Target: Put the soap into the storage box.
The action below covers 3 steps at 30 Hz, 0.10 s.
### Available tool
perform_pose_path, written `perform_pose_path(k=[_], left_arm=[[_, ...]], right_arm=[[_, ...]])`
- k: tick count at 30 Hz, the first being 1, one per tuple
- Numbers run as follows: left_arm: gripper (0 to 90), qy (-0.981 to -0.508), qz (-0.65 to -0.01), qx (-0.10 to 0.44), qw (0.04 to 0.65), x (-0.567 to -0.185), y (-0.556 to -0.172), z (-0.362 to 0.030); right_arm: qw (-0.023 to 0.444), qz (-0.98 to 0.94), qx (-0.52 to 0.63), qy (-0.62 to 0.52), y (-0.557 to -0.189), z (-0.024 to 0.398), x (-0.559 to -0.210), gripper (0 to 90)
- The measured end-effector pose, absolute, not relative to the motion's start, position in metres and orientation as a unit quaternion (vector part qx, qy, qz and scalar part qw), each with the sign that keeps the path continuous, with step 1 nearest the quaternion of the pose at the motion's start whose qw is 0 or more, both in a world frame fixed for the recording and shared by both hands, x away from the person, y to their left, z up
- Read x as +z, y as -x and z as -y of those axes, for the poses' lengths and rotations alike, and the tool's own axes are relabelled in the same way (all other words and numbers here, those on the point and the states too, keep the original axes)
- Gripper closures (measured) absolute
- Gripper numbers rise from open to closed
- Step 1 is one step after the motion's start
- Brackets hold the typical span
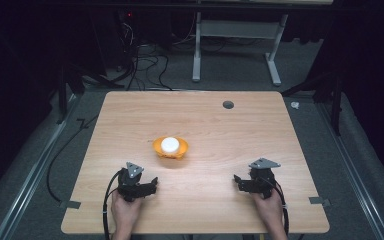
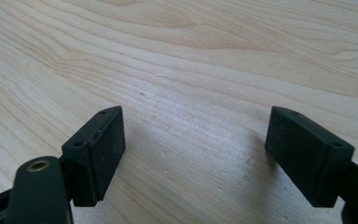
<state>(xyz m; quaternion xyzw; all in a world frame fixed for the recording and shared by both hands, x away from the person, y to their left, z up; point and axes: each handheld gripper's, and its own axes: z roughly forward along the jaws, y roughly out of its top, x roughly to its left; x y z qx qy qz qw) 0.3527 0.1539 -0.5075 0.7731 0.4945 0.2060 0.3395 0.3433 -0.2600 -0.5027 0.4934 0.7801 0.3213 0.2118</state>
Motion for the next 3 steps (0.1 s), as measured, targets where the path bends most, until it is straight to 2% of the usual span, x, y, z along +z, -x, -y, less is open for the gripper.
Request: perform_pose_path(k=[3], left_arm=[[15.8, -0.774, -0.494, 0.205, 0.339, -0.5075, -0.3527, -0.1538]], right_arm=[[0.212, -0.779, 0.321, -0.494, -0.3433, 0.2601, -0.5026, 20.8]])
